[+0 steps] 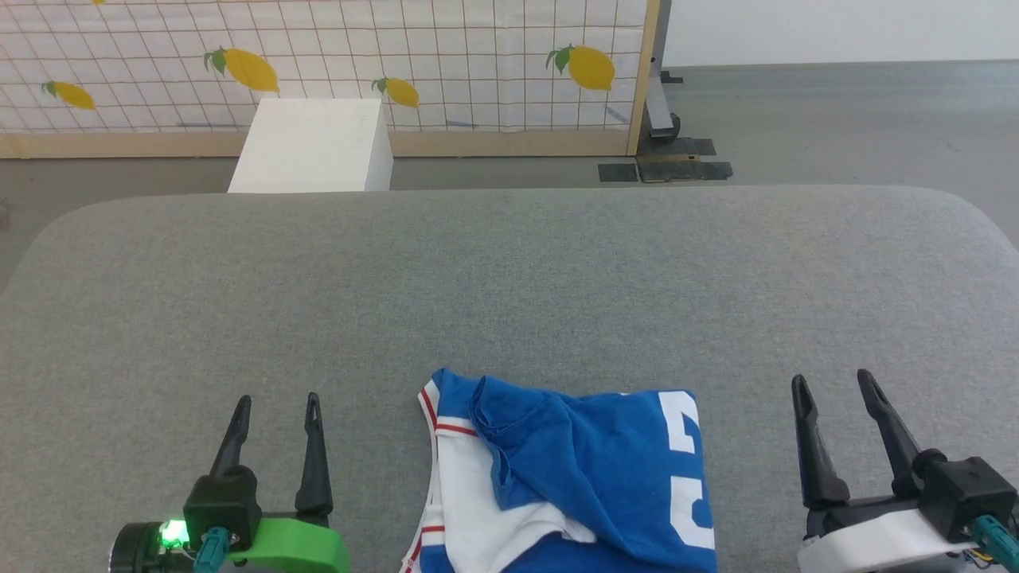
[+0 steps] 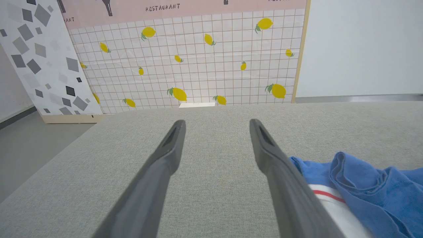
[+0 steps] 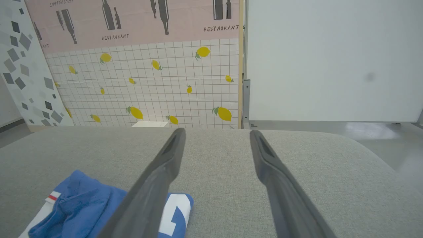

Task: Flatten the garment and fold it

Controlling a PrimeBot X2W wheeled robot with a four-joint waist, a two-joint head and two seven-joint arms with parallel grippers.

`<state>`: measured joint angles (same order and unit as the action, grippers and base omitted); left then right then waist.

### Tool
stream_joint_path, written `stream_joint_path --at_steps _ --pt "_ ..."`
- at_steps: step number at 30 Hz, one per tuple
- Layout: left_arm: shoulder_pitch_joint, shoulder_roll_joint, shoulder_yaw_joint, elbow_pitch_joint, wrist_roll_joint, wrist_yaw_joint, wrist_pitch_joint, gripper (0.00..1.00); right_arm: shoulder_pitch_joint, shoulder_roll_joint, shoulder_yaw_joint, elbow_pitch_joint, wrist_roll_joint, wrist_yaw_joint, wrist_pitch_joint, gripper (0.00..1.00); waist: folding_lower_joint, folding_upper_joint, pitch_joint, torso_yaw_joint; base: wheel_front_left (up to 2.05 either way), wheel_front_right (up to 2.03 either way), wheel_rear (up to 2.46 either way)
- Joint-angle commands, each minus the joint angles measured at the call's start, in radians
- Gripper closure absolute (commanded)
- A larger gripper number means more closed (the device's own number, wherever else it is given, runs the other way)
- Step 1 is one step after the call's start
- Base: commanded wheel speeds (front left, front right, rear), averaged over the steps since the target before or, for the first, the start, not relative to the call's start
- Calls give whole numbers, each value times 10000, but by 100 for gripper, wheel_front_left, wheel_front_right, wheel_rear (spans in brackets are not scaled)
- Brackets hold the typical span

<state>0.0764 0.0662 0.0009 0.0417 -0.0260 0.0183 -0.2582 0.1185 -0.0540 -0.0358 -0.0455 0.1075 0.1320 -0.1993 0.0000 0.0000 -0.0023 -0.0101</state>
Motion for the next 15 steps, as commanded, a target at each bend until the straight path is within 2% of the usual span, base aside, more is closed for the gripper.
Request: stream_joint_path --at_steps 1,15 --pt "127 -20 -6 -2 8 -56 -36 0 155 20 12 -67 -12 -13 37 0 0 0 -13 15 0 0 0" --pt "148 -55 24 49 27 -102 -36 0 289 36 35 -50 98 -13 186 0 0 0 -49 84 0 0 0"
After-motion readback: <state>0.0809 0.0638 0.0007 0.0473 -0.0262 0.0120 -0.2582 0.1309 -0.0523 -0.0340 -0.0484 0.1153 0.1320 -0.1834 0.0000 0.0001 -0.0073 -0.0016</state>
